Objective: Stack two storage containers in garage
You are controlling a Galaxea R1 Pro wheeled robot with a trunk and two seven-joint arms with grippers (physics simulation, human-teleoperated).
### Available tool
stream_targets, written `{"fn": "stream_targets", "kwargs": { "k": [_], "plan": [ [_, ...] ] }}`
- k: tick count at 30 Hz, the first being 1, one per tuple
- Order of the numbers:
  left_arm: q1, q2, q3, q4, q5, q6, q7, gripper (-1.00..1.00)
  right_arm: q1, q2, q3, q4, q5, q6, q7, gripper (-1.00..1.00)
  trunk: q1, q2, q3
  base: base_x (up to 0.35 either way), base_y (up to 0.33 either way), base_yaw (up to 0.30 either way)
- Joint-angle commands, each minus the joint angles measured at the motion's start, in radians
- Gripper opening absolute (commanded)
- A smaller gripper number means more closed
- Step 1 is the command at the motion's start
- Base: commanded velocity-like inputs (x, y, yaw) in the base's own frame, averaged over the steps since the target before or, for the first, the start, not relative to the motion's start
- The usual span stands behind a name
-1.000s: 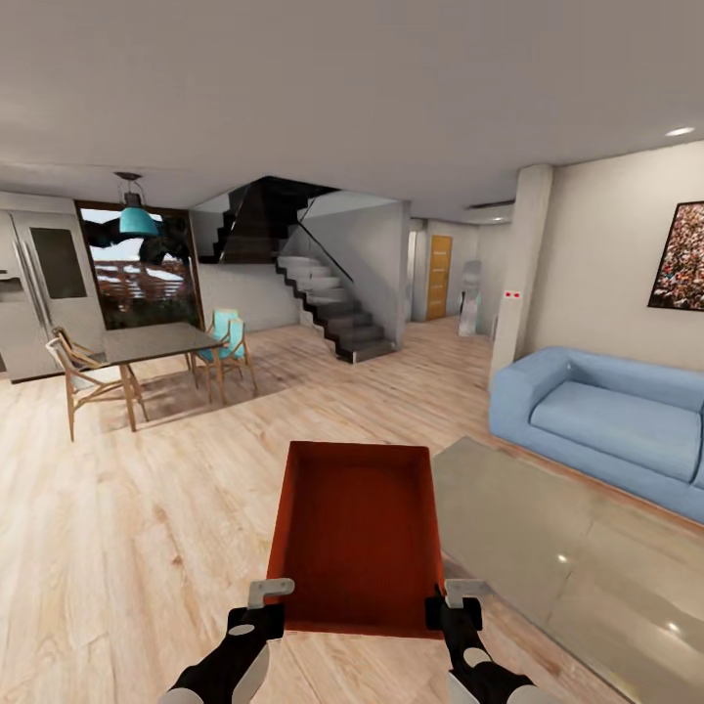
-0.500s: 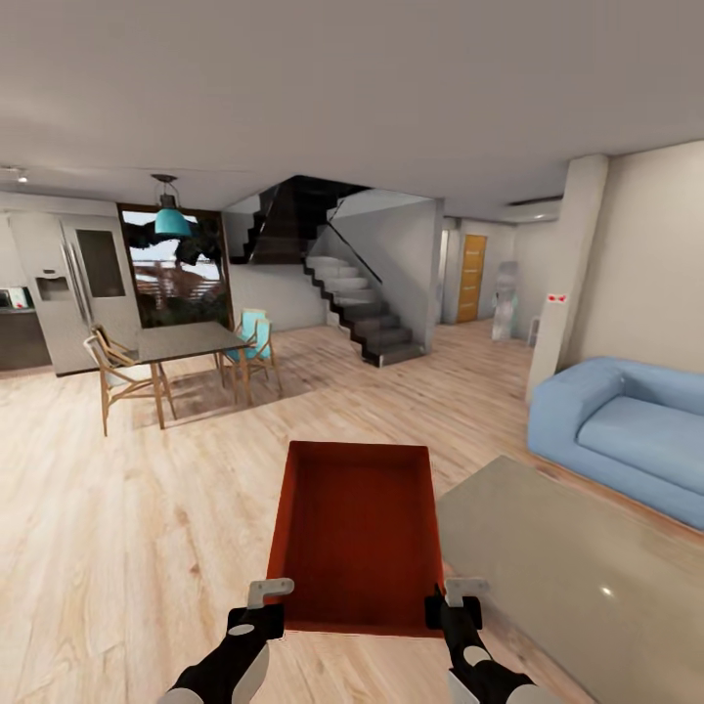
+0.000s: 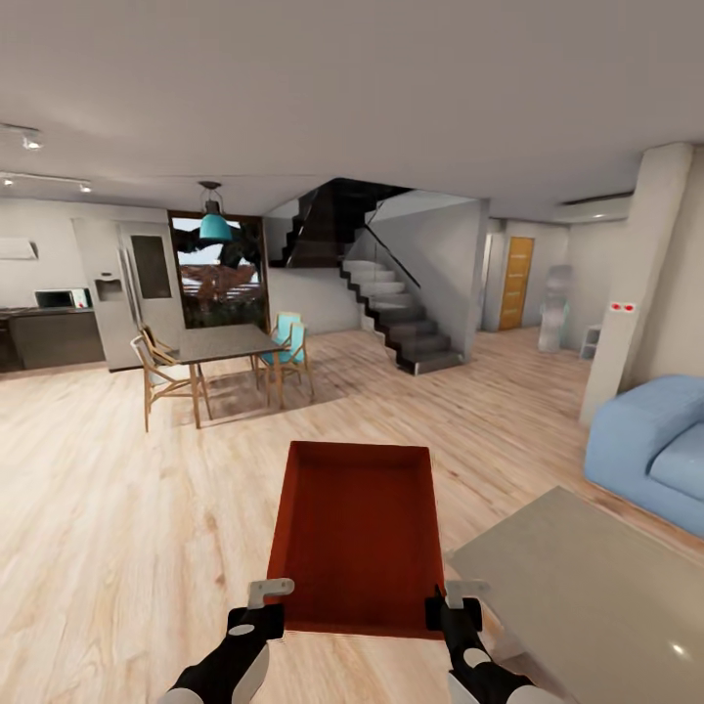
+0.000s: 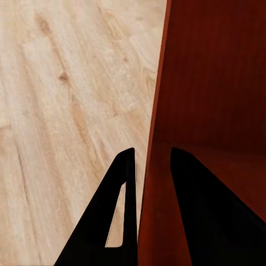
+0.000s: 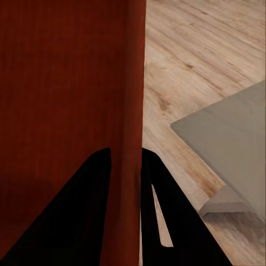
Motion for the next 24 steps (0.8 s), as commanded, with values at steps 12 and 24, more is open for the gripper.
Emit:
{"fn": "stream_targets", "kwargs": {
  "k": [12, 24],
  "plan": [
    [0.000, 0.000, -0.012, 0.002, 0.024, 0.003, 0.003, -1.00, -0.001, 0.000, -0.008, -0.048, 0.029, -0.005, -0.002, -1.00, 0.001, -0.001, 0.005, 0.321, 0.000, 0.162],
    [0.000, 0.000, -0.012, 0.002, 0.024, 0.003, 0.003, -1.00, -0.001, 0.000, -0.009, -0.048, 0.029, -0.005, -0.002, -1.00, 0.001, -0.001, 0.005, 0.321, 0.000, 0.005]
  ]
}}
